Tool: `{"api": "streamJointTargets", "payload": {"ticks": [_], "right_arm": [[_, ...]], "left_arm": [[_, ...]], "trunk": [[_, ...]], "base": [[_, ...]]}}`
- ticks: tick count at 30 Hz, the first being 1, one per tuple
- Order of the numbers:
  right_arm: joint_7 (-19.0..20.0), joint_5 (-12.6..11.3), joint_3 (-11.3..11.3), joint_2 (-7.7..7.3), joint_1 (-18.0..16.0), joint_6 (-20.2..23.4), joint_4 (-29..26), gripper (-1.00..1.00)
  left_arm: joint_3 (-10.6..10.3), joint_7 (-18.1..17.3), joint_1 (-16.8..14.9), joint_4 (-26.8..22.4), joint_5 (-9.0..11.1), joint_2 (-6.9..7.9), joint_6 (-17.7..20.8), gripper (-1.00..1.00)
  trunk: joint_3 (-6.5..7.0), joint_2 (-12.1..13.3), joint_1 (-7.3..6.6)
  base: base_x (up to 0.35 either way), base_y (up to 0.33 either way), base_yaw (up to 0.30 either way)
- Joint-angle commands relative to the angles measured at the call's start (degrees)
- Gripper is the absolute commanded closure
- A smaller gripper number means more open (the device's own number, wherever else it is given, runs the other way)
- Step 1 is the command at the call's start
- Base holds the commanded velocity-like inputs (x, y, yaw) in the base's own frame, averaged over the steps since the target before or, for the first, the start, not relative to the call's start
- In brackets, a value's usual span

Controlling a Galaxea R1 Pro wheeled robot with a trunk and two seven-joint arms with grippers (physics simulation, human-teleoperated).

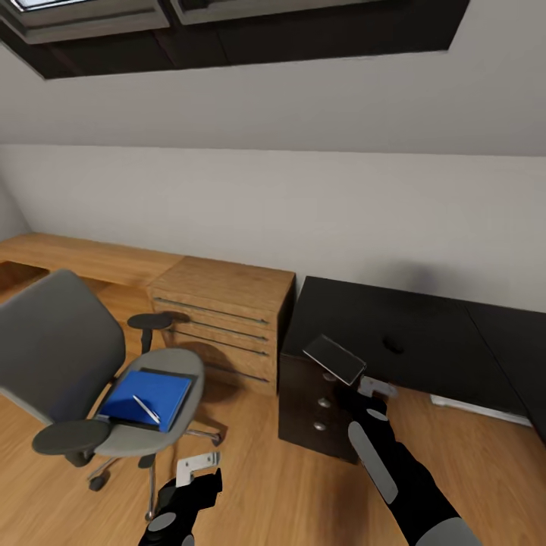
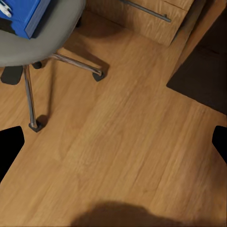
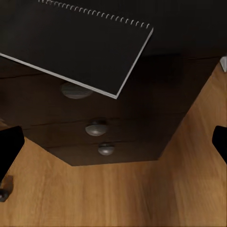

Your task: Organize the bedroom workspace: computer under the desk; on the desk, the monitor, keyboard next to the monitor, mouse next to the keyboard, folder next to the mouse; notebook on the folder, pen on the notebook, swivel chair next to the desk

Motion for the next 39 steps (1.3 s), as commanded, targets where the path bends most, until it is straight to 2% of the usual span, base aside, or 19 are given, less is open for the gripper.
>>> {"api": "streamJointTargets", "payload": {"ticks": [1, 8, 19, 21, 22, 27, 34, 39], "right_arm": [[-0.4, -0.3, 0.1, -0.09, -0.1, 0.3, -0.1, -1.00], [-0.4, -0.2, 0.0, -0.15, -0.1, 0.3, -0.1, -1.00], [-0.3, 0.4, 0.1, -1.00, -0.1, 0.2, -0.2, -1.00], [-0.3, 0.5, 0.1, -1.73, -0.1, 0.2, -0.2, -1.00], [-0.2, 0.6, 0.1, -2.72, -0.1, 0.2, -0.2, -1.00], [0.0, 0.6, 0.0, -5.34, -0.1, 0.1, -0.2, -1.00], [0.4, 0.7, 0.0, -6.92, -0.1, 0.1, -0.1, -1.00], [2.6, 0.8, -0.1, -8.37, -0.1, 0.1, 0.3, -1.00]], "left_arm": [[-0.3, 0.5, 0.0, -0.1, 0.6, 0.01, 0.2, -1.00], [-2.5, 0.6, 0.0, -0.1, 0.5, 0.14, 0.2, -1.00], [-2.5, 0.6, 0.0, -0.3, 0.5, 0.31, 0.1, -1.00], [-2.5, 0.6, 0.0, -0.4, 0.5, 0.31, 0.1, -1.00], [-2.5, 0.6, 0.0, -0.6, 0.5, 0.32, 0.1, -1.00], [-2.5, 0.6, 0.0, -0.7, 0.5, 0.32, 0.1, -1.00], [-2.5, 0.6, 0.0, -0.8, 0.5, 0.32, 0.1, -1.00], [-2.4, 0.6, 0.0, -0.8, 0.5, 0.40, 0.1, -1.00]], "trunk": [[-0.06, 0.0, 0.04], [-0.06, 0.0, 0.04], [-0.06, 0.0, 0.04], [-0.06, 0.0, 0.04], [-0.06, 0.0, 0.04], [-0.06, 0.0, 0.04], [-0.06, 0.0, 0.04], [-0.06, 0.0, 0.04]], "base": [[0.327, -0.057, 0.000], [0.327, -0.103, 0.000], [0.325, -0.131, 0.000], [0.319, -0.152, 0.000], [0.302, -0.183, 0.000], [0.279, -0.216, 0.000], [0.261, -0.240, 0.000], [0.256, -0.223, 0.000]]}}
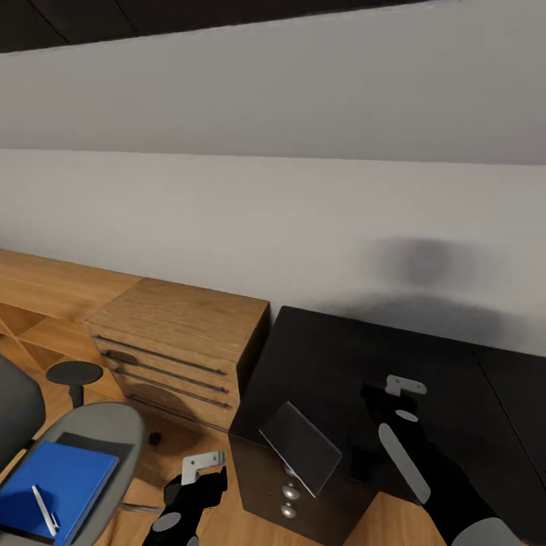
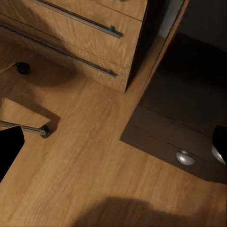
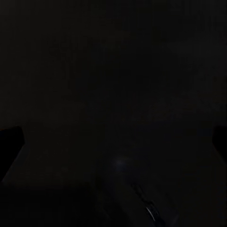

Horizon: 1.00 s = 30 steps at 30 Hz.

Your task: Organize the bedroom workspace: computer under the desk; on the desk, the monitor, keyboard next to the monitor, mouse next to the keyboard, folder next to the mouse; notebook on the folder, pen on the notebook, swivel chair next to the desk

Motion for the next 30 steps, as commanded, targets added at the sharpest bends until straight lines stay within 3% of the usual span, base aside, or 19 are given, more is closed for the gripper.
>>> {"api": "streamJointTargets", "payload": {"ticks": [1, 13, 21, 30], "right_arm": [[-0.2, -0.4, 0.2, -0.22, -0.1, 0.2, 0.0, -1.00], [8.5, -0.3, 0.0, -1.07, -2.5, -1.0, 15.8, -1.00], [9.7, 1.0, 0.0, -1.00, -3.0, -2.0, 17.4, -1.00], [9.7, 0.8, 0.0, -0.99, -3.0, -1.9, 17.4, -1.00]], "left_arm": [[-0.1, 0.5, 0.0, -0.1, 0.6, 0.01, 0.2, -1.00], [0.1, 0.5, 0.0, -2.9, 0.8, -0.06, 0.4, -1.00], [0.1, 0.5, 0.0, -3.9, 0.9, -0.07, 0.4, -1.00], [0.1, 0.5, 0.0, -3.9, 0.9, -0.07, 0.4, -1.00]], "trunk": [[-0.07, 0.0, 0.03], [-0.07, 0.0, 0.03], [-0.07, 0.0, 0.03], [-0.07, 0.0, 0.03]], "base": [[0.243, -0.172, 0.000], [0.043, -0.031, 0.000], [0.000, 0.000, 0.000], [0.000, 0.000, 0.000]]}}
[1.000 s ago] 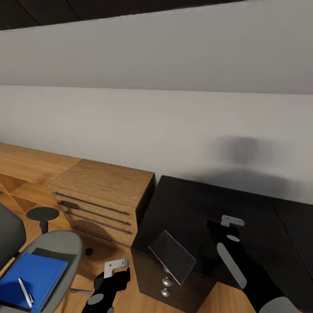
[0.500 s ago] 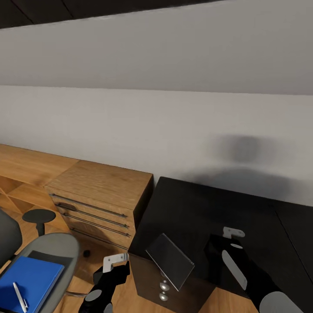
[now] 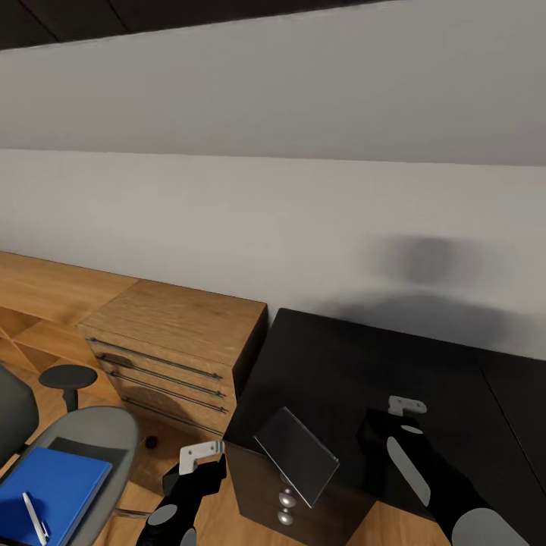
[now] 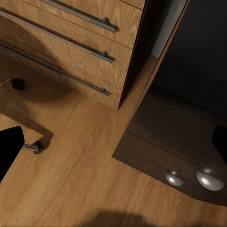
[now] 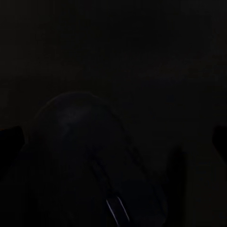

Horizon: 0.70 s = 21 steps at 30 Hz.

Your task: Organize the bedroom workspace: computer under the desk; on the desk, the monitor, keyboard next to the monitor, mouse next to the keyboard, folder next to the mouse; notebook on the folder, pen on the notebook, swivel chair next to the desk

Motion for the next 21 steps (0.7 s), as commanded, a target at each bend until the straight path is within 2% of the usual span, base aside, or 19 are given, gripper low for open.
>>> {"api": "streamJointTargets", "payload": {"ticks": [1, 6, 15, 16, 21], "right_arm": [[-0.5, -0.5, 0.3, -0.09, 0.0, 0.2, -0.1, -1.00], [1.6, -0.7, 0.4, 0.00, 0.0, 0.6, -0.1, -1.00], [2.6, -0.8, 0.3, 0.08, 0.0, 1.1, -0.1, -1.00], [2.6, -0.8, 0.3, 0.07, 0.0, 1.2, -0.1, 1.00], [2.7, -0.9, 0.3, 0.02, 0.0, 1.5, -0.1, 1.00]], "left_arm": [[-0.1, 0.6, 0.0, -0.1, 0.6, 0.01, 0.2, -1.00], [-0.1, 0.6, 0.0, -0.1, 0.6, 0.01, 0.2, -1.00], [-0.1, 0.6, 0.0, -0.1, 0.6, 0.01, 0.2, -1.00], [-0.1, 0.6, 0.0, -0.1, 0.6, 0.01, 0.2, -1.00], [-0.1, 0.6, 0.0, -0.1, 0.6, 0.01, 0.2, -1.00]], "trunk": [[-0.07, 0.0, 0.01], [-0.07, 0.0, 0.01], [-0.07, 0.0, 0.01], [-0.07, 0.0, 0.01], [-0.07, 0.0, 0.01]], "base": [[0.000, 0.000, 0.000], [0.000, 0.000, 0.000], [0.000, 0.000, 0.000], [0.000, 0.000, 0.000], [0.000, 0.000, 0.000]]}}
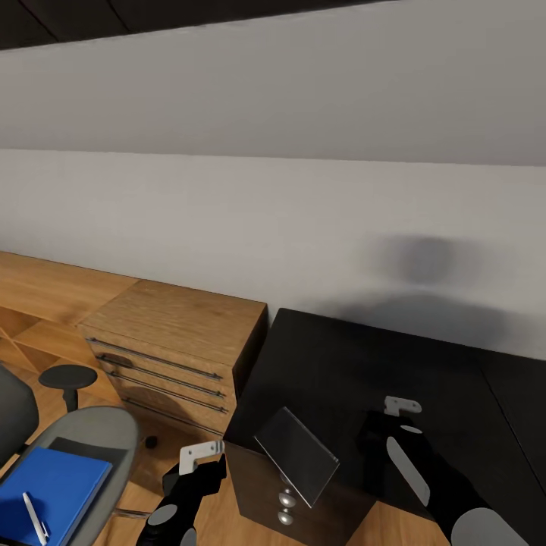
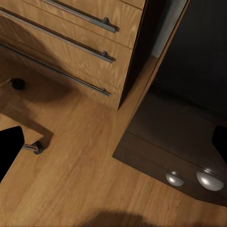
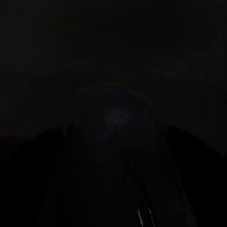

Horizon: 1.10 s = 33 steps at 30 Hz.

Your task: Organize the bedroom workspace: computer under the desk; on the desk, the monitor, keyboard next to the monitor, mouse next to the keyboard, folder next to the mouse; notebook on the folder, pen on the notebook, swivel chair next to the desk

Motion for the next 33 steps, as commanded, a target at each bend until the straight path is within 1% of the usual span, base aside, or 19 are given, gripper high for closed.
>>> {"api": "streamJointTargets", "payload": {"ticks": [1, 33], "right_arm": [[-0.6, -0.6, 0.3, -0.11, 0.0, 0.2, -0.1, 1.00], [-0.7, -0.6, 0.3, -0.20, 0.0, 0.3, -0.6, 1.00]], "left_arm": [[-0.1, 0.5, 0.0, -0.1, 0.6, 0.01, 0.2, -1.00], [0.0, 0.6, 0.0, 0.0, 0.6, 0.07, 0.2, -1.00]], "trunk": [[-0.07, 0.0, 0.01], [-0.07, 0.0, 0.01]], "base": [[0.000, 0.000, 0.000], [0.000, 0.000, 0.000]]}}
